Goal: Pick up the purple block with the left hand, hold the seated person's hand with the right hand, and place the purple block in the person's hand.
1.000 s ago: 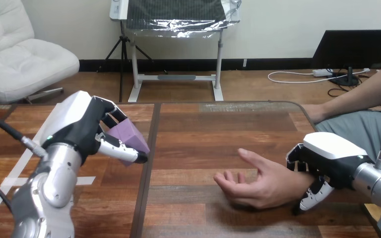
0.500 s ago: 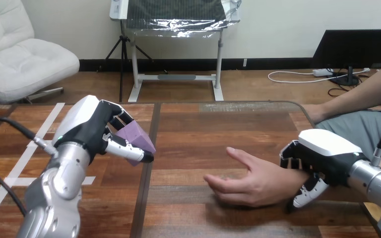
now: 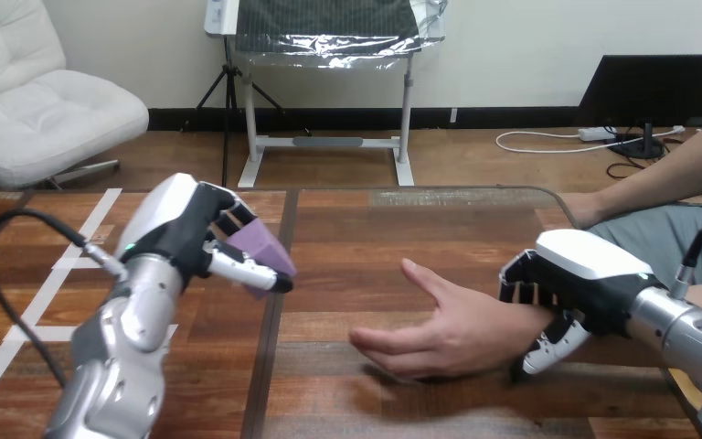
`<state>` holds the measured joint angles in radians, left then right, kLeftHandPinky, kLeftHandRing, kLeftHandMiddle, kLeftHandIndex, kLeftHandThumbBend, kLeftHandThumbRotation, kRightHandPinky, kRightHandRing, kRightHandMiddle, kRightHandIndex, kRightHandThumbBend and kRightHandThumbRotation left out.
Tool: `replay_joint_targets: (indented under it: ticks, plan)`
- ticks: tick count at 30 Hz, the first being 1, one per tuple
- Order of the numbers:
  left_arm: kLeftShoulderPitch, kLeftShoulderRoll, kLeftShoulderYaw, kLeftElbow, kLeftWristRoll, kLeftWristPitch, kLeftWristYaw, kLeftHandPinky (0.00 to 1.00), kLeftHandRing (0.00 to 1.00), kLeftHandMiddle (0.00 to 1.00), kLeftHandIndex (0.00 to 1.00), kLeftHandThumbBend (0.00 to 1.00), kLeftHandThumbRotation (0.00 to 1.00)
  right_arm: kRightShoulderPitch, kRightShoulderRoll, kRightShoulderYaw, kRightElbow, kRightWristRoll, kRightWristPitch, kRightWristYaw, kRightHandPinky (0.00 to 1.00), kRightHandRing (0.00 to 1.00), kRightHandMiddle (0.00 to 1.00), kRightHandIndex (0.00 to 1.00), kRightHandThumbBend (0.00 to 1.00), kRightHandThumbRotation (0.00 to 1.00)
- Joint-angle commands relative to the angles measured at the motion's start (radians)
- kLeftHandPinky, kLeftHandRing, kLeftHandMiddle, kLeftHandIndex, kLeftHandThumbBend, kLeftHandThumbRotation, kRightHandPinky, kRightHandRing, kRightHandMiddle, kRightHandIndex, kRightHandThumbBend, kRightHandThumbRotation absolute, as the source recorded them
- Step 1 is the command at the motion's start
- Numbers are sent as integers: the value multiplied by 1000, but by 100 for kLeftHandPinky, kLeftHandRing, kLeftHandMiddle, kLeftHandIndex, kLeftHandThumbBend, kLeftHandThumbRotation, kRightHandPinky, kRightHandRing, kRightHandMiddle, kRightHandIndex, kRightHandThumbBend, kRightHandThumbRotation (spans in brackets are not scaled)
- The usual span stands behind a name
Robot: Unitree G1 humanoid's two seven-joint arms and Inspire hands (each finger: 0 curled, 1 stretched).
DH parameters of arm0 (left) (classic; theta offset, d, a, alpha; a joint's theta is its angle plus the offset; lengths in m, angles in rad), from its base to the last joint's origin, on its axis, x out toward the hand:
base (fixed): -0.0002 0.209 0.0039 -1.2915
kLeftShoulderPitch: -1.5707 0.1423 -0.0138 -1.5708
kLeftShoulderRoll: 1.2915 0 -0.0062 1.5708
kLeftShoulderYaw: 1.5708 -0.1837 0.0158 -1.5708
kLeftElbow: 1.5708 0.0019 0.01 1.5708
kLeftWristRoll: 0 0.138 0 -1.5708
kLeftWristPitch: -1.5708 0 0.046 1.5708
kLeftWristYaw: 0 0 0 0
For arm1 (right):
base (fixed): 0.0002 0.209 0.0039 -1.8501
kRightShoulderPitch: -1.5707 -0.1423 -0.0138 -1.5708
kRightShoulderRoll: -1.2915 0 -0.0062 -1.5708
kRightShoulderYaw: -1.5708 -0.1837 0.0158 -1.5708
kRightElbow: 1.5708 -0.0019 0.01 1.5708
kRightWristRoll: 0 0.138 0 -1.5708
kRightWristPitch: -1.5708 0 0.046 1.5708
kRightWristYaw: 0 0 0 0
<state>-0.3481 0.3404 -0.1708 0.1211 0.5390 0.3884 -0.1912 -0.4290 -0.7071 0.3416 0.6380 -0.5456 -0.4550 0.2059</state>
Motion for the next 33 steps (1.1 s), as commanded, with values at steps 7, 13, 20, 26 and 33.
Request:
replay_joint_targets:
  ticks: [7,13,20,26,33]
  plan:
    - [-145,-42,-28,137,-25,-102,57,27,35,42,45,68,0,-9,28,-31,-59,47,34,38,31,38,45,48,86,15]
    - [-173,-60,-38,198,-28,-135,76,28,36,43,45,69,0,-5,31,-33,-99,57,64,61,32,39,45,48,85,17]
    - [-200,-80,-50,258,-30,-174,101,28,36,43,45,69,0,4,37,-40,-133,72,77,67,32,38,45,47,86,17]
    - [-225,-101,-56,306,-34,-189,110,26,34,42,45,70,0,7,39,-41,-150,77,76,68,32,37,44,47,86,17]
    - [-254,-121,-74,349,-29,-196,103,25,33,42,45,68,0,10,39,-39,-182,79,94,77,32,38,45,48,86,18]
